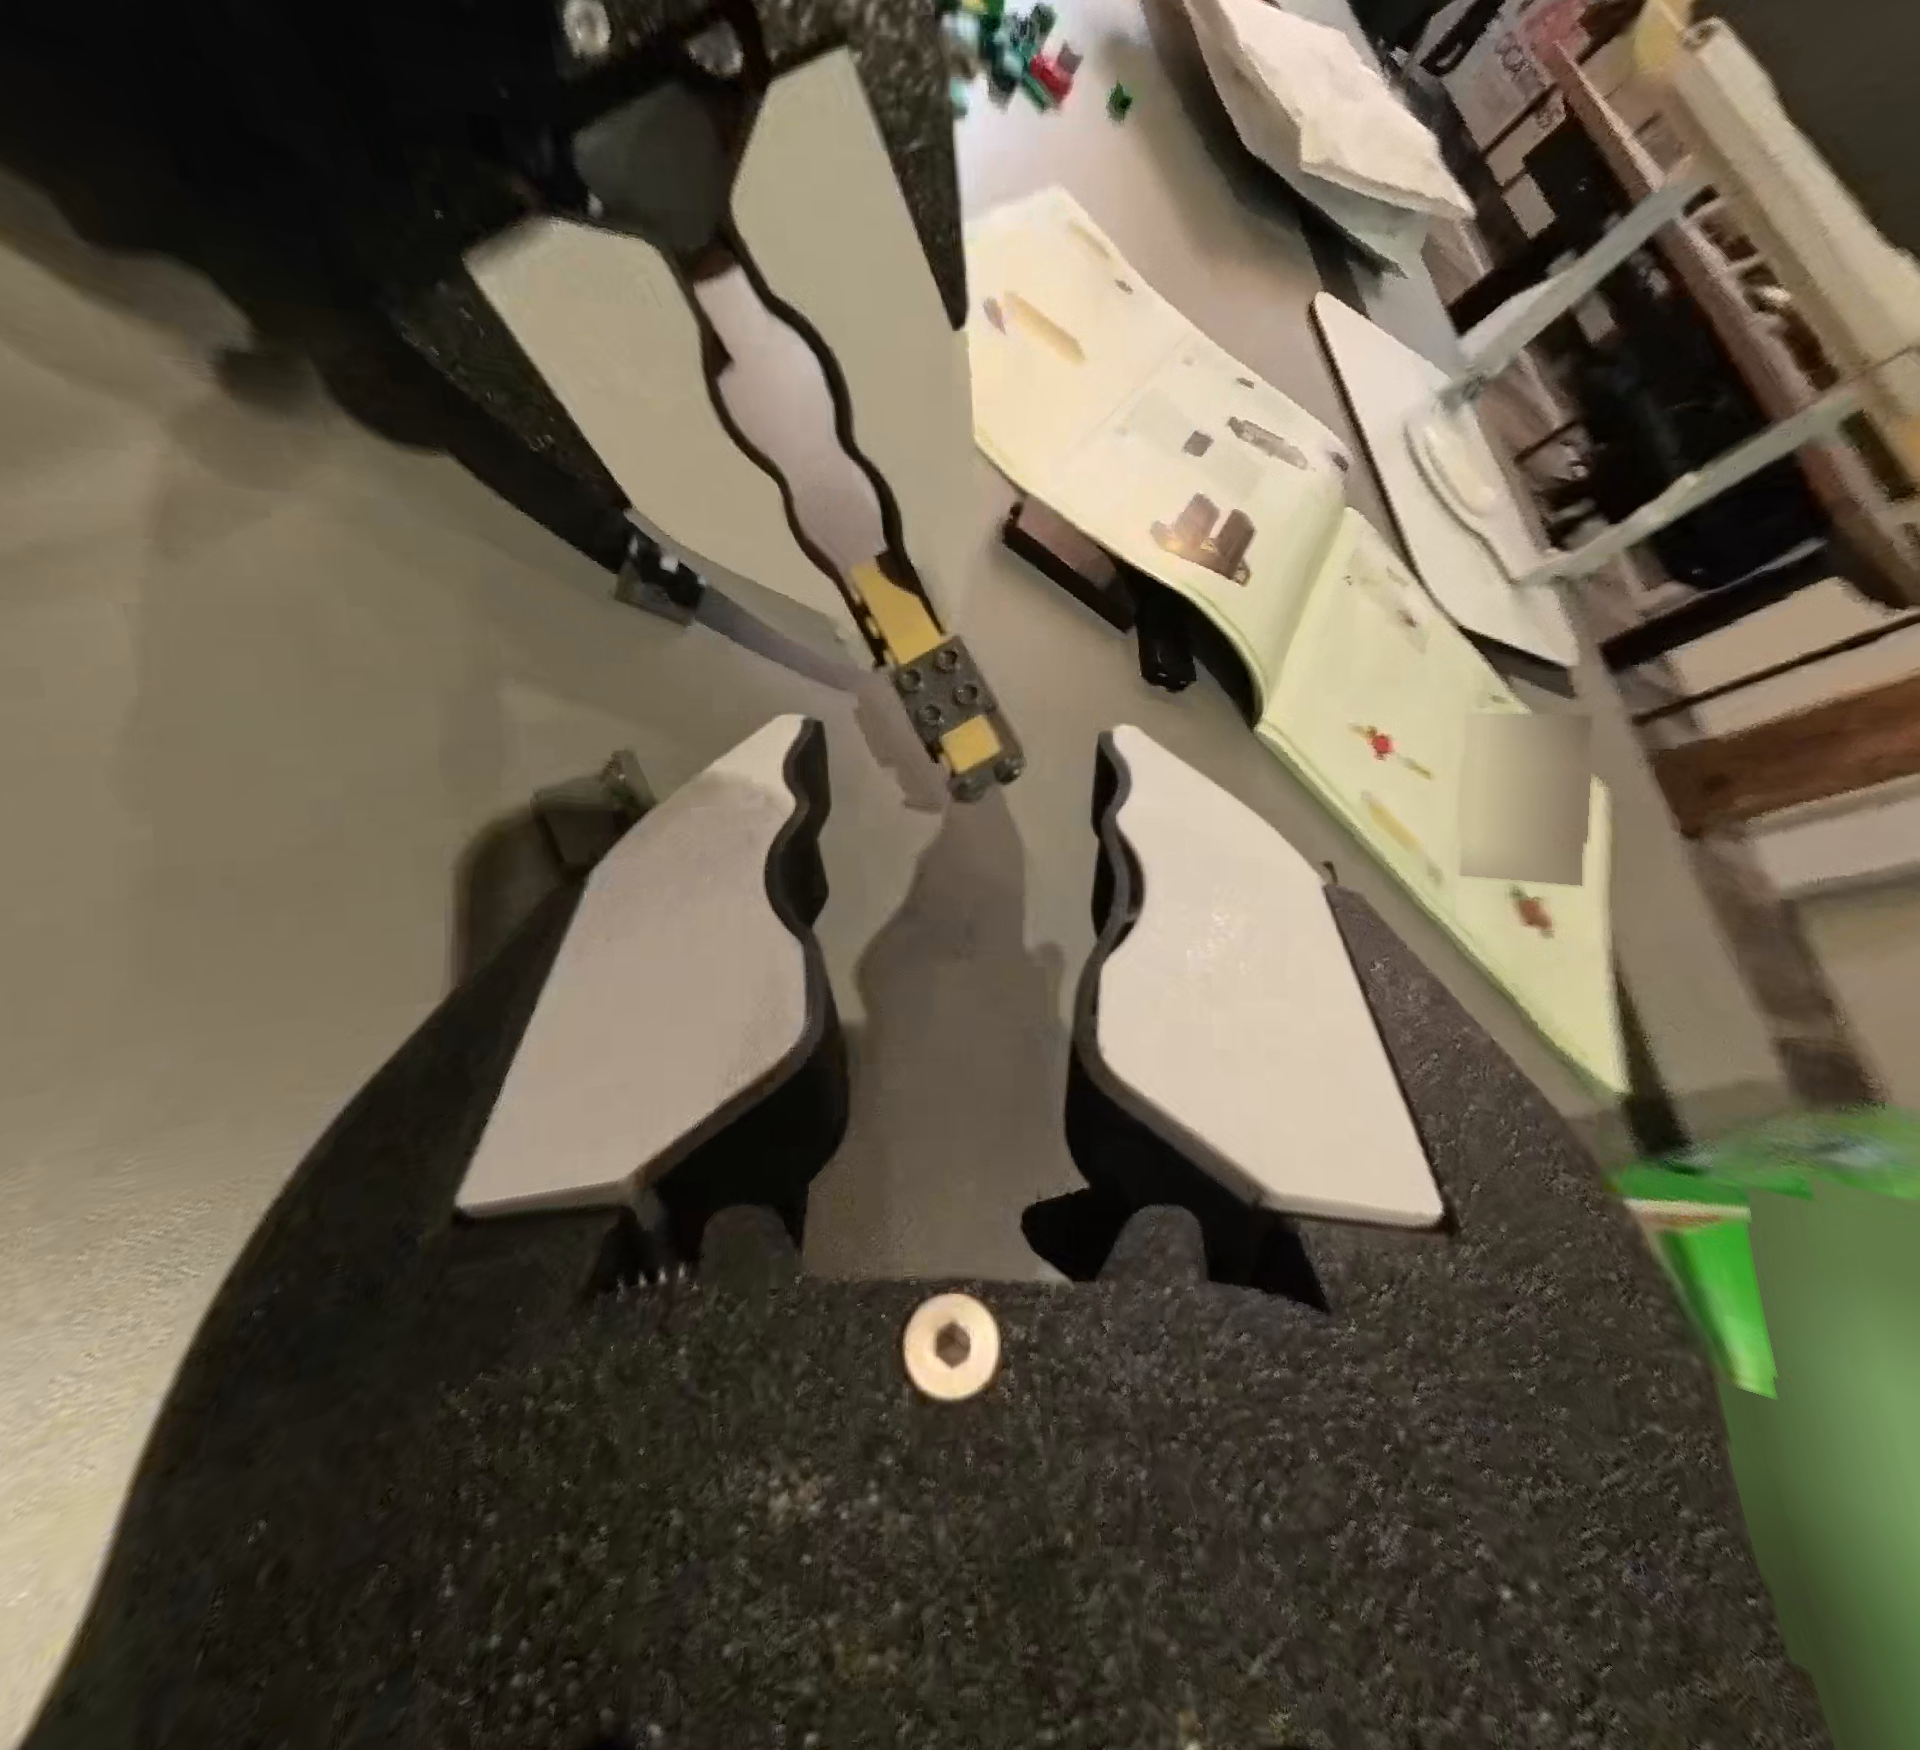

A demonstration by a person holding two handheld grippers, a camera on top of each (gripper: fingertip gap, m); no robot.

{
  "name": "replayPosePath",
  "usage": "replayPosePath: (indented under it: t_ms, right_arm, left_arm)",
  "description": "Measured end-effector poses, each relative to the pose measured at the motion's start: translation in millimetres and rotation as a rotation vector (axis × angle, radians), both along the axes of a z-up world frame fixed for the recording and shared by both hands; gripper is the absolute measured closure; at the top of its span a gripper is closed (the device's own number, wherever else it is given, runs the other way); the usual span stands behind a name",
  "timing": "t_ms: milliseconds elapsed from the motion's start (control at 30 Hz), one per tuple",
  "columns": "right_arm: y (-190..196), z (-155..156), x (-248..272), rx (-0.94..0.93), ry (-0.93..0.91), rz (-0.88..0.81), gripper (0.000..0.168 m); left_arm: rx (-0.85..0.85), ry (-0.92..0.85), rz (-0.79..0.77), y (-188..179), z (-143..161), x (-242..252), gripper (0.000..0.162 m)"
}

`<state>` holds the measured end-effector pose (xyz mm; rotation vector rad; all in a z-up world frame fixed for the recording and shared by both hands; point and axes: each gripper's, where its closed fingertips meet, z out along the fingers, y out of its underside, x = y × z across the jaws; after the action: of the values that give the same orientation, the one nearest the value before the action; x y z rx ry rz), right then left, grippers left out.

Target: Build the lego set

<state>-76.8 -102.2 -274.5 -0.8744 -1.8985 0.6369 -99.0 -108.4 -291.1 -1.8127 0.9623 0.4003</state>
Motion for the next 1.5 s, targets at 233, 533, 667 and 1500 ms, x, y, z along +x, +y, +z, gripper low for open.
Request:
replayPosePath:
  t_ms: [233, 533, 667, 1500]
  right_arm:
    - [-5.5, -22.1, -3.1, 0.326, -0.102, 0.010, 0.130]
    - [0.9, -20.4, -3.4, 0.403, -0.075, -0.021, 0.151]
    - [0.9, -17.1, -1.7, 0.270, -0.045, -0.011, 0.151]
    - [-9.6, -1.4, 9.1, -0.060, 0.044, 0.119, 0.146]
  left_arm:
    - [-0.001, 0.076, -0.065, -3.0, -4.0, 12.8, 0.150]
    - [0.082, 0.089, -0.064, -0.8, 5.7, 14.7, 0.140]
    - [0.129, 0.007, -0.051, -0.7, 17.6, 11.8, 0.128]
    - [0.080, -0.206, -0.170, -11.3, 24.7, 22.6, 0.150]
